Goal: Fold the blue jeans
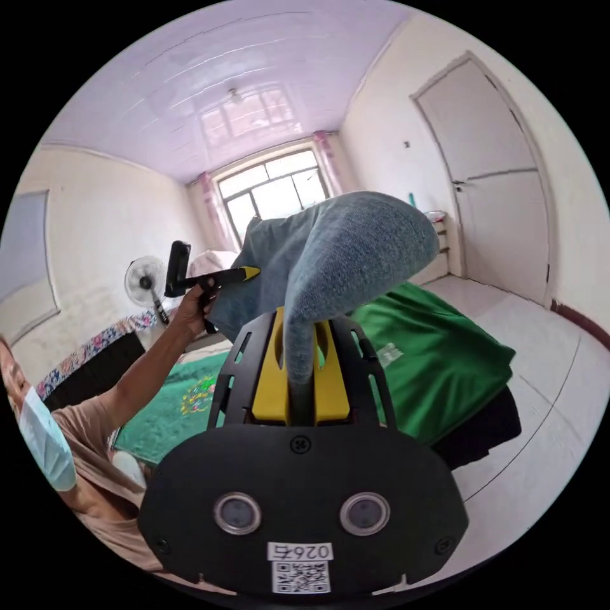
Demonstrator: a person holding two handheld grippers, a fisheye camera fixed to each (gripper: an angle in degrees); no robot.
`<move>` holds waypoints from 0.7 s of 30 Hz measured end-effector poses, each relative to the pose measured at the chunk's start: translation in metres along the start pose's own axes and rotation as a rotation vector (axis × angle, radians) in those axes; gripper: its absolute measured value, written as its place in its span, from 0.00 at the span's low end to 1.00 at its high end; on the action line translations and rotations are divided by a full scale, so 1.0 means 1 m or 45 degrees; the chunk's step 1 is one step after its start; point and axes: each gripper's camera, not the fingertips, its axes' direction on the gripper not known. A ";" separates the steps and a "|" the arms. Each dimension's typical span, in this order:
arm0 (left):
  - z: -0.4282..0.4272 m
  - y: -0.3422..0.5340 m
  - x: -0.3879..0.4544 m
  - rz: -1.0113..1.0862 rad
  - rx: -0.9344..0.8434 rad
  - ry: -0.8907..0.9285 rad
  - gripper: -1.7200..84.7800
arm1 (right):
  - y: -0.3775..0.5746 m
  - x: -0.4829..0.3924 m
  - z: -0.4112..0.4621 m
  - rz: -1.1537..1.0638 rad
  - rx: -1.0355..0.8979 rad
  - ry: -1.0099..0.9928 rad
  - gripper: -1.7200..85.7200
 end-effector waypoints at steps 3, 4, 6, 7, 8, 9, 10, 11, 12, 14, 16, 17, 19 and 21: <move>0.097 -0.019 0.009 -0.042 -0.167 -0.225 0.10 | 0.020 0.077 0.006 0.228 -0.003 0.123 0.04; 0.127 -0.019 0.013 -0.085 -0.277 -0.393 0.09 | 0.032 0.111 0.018 0.347 -0.049 0.159 0.05; 0.154 -0.014 0.024 -0.089 -0.364 -0.654 0.04 | 0.059 0.160 0.035 0.533 -0.100 0.122 0.05; 0.155 -0.008 0.041 -0.026 -0.311 -0.738 0.05 | 0.079 0.180 0.027 0.567 0.050 -0.068 0.05; 0.146 -0.003 0.062 0.043 -0.217 -0.789 0.04 | 0.093 0.192 0.018 0.596 0.140 -0.200 0.06; 0.141 -0.001 0.073 0.070 -0.157 -0.815 0.03 | 0.096 0.192 0.014 0.590 0.147 -0.216 0.06; 0.129 0.004 0.095 0.117 -0.034 -0.854 0.02 | 0.097 0.186 0.008 0.547 0.140 -0.187 0.06; 0.119 0.008 0.114 0.146 0.070 -0.865 0.02 | 0.098 0.177 0.003 0.510 0.147 -0.164 0.06; 0.116 0.009 0.122 0.145 0.119 -0.858 0.02 | 0.098 0.174 0.001 0.499 0.152 -0.160 0.06; 0.121 0.009 0.143 0.191 0.152 -0.658 0.01 | 0.095 0.161 -0.007 0.477 0.144 -0.125 0.06; 0.150 0.004 0.149 0.290 -0.058 -0.568 0.01 | 0.094 0.154 -0.022 0.473 0.149 -0.105 0.06; 0.177 0.005 0.148 0.355 -0.240 -0.586 0.01 | 0.095 0.150 -0.038 0.447 0.167 -0.073 0.06; 0.189 0.015 0.153 0.458 -0.220 -0.613 0.01 | 0.101 0.139 -0.067 0.396 0.231 0.048 0.06; 0.184 0.018 0.156 0.446 -0.167 -0.646 0.01 | 0.108 0.115 -0.096 0.328 0.346 0.200 0.05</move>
